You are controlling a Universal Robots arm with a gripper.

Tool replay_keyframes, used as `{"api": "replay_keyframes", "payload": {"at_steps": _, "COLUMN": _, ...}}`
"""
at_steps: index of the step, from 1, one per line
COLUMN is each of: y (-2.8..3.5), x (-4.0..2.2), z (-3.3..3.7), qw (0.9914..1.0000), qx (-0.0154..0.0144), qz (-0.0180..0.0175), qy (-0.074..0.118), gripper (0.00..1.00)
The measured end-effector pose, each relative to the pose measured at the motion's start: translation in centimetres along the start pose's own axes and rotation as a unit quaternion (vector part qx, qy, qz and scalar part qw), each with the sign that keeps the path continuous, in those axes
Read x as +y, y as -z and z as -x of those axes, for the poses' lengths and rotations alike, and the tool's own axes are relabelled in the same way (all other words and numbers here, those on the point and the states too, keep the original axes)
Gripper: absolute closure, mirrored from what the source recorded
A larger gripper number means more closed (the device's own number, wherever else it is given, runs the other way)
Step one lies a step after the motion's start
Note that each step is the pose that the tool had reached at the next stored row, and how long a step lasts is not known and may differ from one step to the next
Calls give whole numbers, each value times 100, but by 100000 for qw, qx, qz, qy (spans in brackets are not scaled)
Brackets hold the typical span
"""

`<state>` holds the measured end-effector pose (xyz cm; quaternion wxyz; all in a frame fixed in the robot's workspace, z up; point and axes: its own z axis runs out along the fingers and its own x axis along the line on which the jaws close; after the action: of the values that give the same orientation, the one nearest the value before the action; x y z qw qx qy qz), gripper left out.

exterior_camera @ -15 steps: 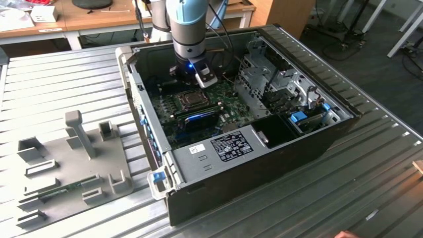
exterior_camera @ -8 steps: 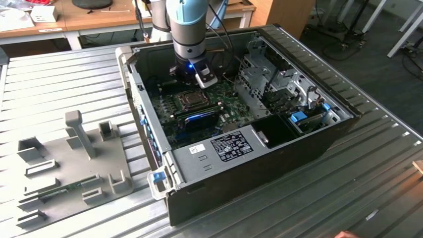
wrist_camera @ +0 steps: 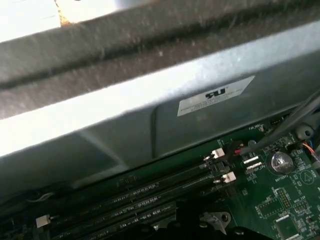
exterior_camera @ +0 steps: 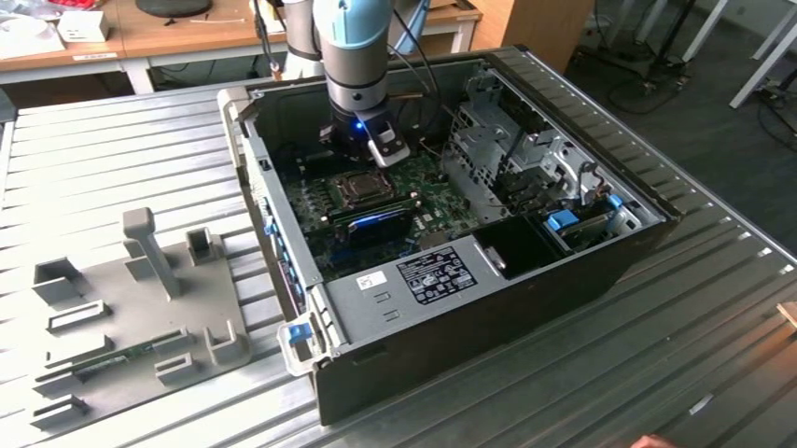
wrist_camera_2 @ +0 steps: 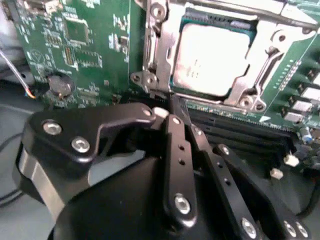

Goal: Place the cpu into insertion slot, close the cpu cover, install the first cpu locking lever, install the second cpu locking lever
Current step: 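Install the first cpu locking lever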

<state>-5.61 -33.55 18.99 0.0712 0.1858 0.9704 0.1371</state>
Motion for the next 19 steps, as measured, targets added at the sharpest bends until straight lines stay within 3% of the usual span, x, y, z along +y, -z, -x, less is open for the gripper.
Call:
{"api": "replay_keyframes", "payload": {"at_steps": 15, "y": 38, "x": 11, "z": 3, "qw": 100000, "qx": 79, "qz": 189, "qy": -47, "gripper": 90}}
{"api": "replay_keyframes", "payload": {"at_steps": 19, "y": 40, "x": 11, "z": 3, "qw": 99998, "qx": 211, "qz": 530, "qy": -116, "gripper": 90}}
